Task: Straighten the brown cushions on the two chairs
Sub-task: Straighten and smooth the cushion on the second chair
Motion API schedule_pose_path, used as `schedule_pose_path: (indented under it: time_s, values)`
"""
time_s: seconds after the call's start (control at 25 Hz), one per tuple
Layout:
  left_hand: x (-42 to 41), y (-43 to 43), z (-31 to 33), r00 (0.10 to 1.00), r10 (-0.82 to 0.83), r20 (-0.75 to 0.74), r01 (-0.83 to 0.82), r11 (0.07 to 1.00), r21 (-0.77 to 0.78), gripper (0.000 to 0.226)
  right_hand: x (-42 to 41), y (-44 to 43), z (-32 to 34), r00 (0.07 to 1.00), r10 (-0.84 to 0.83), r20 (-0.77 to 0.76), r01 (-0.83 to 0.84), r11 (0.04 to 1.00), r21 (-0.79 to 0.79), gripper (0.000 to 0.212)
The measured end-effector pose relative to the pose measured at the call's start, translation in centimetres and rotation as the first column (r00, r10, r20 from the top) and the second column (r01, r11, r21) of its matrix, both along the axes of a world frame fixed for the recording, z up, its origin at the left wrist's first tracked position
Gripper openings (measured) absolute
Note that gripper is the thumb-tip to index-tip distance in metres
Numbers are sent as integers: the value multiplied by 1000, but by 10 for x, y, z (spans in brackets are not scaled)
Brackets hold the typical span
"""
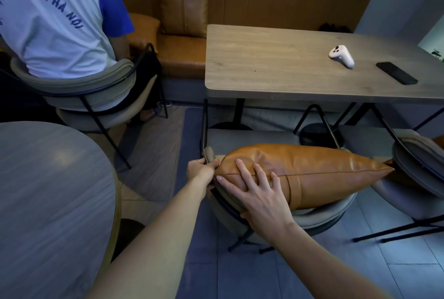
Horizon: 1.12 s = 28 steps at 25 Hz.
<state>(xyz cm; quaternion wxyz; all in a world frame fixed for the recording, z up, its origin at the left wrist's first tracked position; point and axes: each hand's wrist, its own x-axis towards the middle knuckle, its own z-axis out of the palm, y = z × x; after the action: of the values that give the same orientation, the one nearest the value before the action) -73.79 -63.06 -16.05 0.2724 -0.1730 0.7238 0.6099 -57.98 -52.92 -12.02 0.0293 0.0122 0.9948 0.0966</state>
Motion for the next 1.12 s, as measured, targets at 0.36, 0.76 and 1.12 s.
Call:
schedule_pose_path:
  time_s: [0.36, 0.76, 1.12]
  values:
    - [0, 0, -30, 993, -95, -66, 89, 993, -83, 63, 2, 5, 1, 1000, 14, -5, -15, 998, -61, 127]
    - [16, 2, -5, 997, -80, -11, 80, 997, 12, 25, -5, 9, 7, 999, 36, -13, -37, 999, -39, 113]
    - [17, -1, -4, 995, -95, 4, 95, 995, -43, 16, -9, 8, 14, 999, 19, -40, -22, 998, -63, 101]
